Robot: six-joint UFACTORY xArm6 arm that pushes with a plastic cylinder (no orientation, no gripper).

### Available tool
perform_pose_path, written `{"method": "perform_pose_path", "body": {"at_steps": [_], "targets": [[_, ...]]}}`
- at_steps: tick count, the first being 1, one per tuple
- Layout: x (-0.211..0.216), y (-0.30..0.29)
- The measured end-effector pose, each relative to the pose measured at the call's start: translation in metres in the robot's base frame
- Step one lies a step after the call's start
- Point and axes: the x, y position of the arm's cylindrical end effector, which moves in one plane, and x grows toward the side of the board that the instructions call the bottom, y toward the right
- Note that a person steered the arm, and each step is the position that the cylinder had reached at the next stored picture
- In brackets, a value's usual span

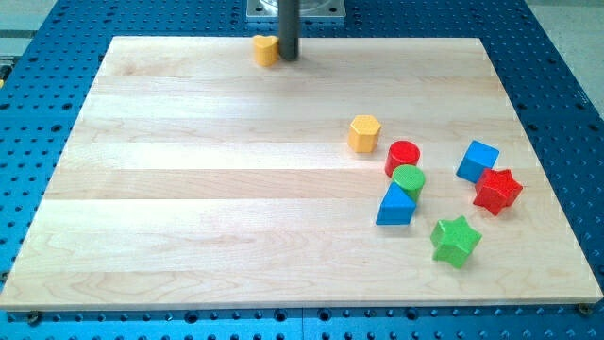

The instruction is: Place your arm at the right of the hexagon

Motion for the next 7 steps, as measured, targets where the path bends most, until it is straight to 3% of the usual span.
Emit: {"method": "perform_pose_path", "body": {"at_steps": [2,3,4,5,7], "targets": [[0.003,-0.129],[0.003,-0.156],[0.018,-0.102],[0.034,0.037],[0.093,0.178]]}}
